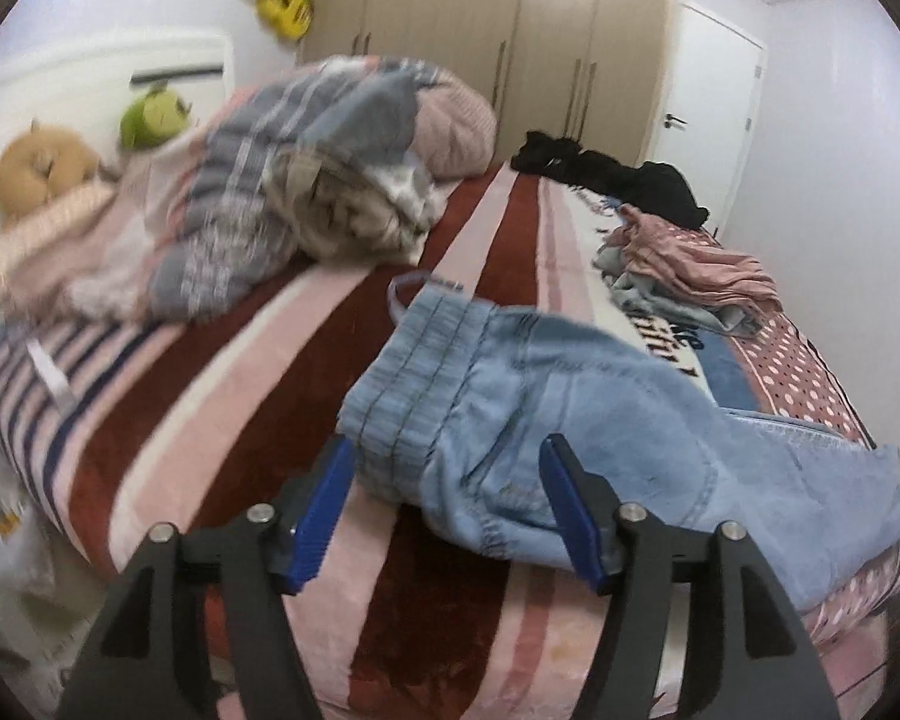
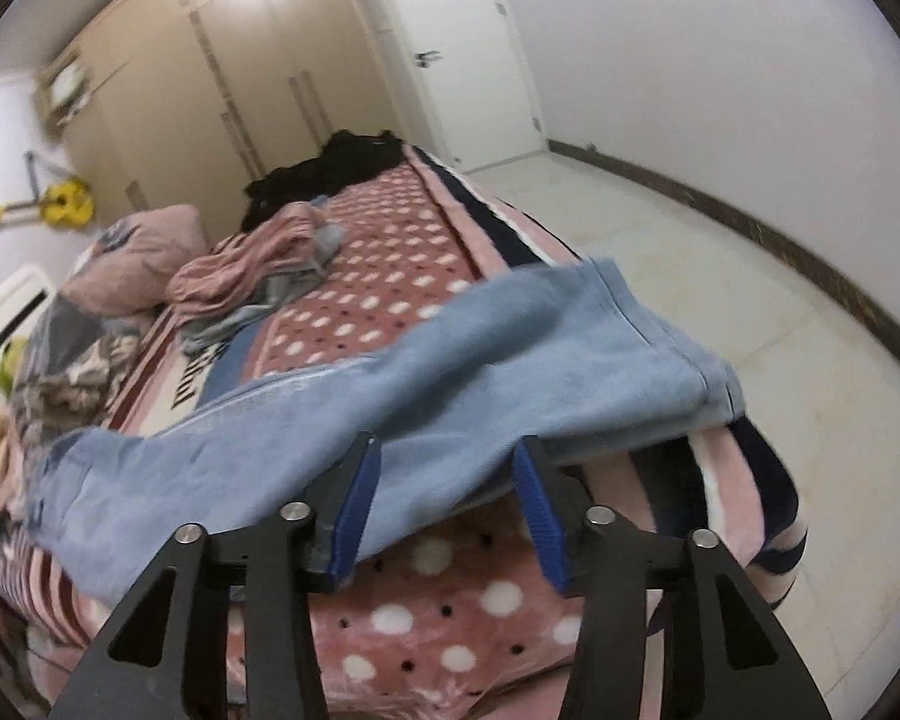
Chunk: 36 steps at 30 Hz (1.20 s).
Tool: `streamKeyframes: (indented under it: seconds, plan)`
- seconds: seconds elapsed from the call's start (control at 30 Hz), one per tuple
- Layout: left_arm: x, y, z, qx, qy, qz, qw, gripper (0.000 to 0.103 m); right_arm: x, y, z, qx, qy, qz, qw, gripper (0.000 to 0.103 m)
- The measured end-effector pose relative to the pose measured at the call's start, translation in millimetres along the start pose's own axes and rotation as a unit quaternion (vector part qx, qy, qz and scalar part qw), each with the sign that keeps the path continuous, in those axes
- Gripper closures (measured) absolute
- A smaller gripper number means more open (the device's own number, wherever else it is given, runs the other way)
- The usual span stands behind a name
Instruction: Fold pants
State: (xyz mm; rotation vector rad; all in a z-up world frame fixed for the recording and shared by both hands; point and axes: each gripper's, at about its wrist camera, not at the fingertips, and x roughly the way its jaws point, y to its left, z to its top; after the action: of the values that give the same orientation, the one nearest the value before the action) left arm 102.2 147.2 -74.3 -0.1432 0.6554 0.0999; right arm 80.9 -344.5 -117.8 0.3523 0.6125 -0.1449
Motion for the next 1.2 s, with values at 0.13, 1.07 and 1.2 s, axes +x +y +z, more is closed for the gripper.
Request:
streamKeyframes:
  seconds: [0.13, 1.07, 1.2]
  plan:
    - [-9, -25, 9, 0.037, -0.021, -0.015, 0.999, 0.035, -6, 26, 8, -0.037, -0.002, 0.033, 0.999, 0.049]
    - [97, -108, -2, 0.078, 0.069, -0.09, 0.9905, 0.027, 148, 150, 33, -0.344, 0.154, 0.128, 0.917, 0.022]
    - [112, -101, -9, 0.07, 0.087, -0.083, 0.9903, 0.027, 172, 168, 33, -0.38, 0.166, 0.102, 0.904, 0.022]
